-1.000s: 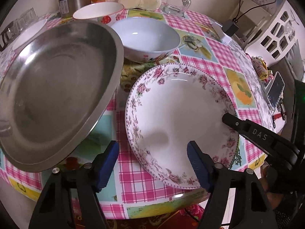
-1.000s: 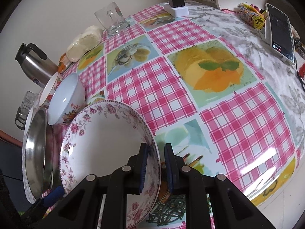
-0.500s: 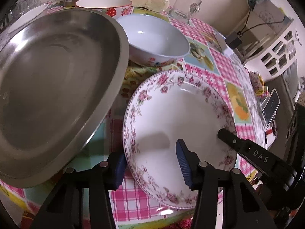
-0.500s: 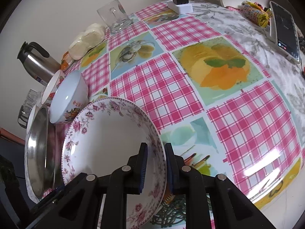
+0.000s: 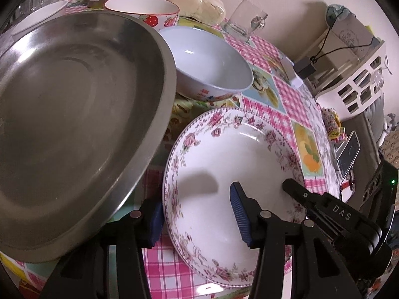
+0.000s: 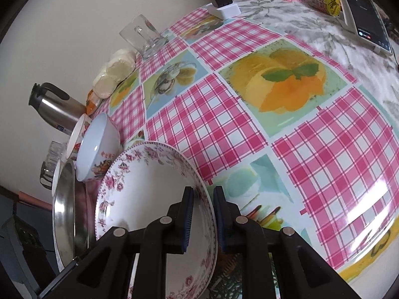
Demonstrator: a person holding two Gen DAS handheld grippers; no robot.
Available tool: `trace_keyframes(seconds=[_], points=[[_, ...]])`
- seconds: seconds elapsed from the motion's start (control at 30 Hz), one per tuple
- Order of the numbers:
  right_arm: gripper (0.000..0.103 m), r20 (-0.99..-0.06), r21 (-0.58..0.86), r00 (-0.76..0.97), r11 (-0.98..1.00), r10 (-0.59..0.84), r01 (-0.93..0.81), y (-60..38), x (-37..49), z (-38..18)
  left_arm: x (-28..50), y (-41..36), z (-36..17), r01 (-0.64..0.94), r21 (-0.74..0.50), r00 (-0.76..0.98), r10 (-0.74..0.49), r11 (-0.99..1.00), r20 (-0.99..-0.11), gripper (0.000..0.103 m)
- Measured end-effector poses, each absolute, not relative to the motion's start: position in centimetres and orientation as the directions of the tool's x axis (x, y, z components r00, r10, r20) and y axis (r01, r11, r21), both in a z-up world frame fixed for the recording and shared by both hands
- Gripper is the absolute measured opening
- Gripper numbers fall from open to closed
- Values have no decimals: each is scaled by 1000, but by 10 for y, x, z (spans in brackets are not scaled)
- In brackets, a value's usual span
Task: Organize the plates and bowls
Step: 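Close the left tool on the floral plate rim beside the right tool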
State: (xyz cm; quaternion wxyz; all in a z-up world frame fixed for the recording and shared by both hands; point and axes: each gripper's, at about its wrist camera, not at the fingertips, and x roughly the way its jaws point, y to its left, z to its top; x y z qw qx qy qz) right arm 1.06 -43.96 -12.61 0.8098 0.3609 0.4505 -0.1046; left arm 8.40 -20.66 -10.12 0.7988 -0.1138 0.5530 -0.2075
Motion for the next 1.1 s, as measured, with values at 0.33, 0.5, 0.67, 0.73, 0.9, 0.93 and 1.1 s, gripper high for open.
trace_keyframes(seconds=[0.33,0.5,0.67,0.73,0.9,0.93,1.1], points=[[15,-784,526,597,694,171,492,-444,7,-126,86,-197,-103,166,-418,339,-450,893,-827,27],[14,-788,510,597,701,149,498,-447,3,-121,86,-203,-103,183,-420,330,-459,889,-825,27],[13,-799,480,589,723,126,497,-448,1,-116,86,-205,-102,189,-429,320,-469,883,-823,27],[13,-802,474,584,727,124,497,-448,1,-114,86,-204,-102,192,-436,318,-476,879,-820,27],[13,-800,465,590,737,113,490,-448,-1,-106,86,-206,-97,213,-433,325,-482,876,-814,27],[13,-799,463,592,740,110,488,-448,-1,-104,86,-207,-96,220,-430,326,-482,876,-814,27],[13,-800,453,592,745,98,489,-448,-3,-98,86,-209,-96,232,-431,318,-487,872,-814,27]])
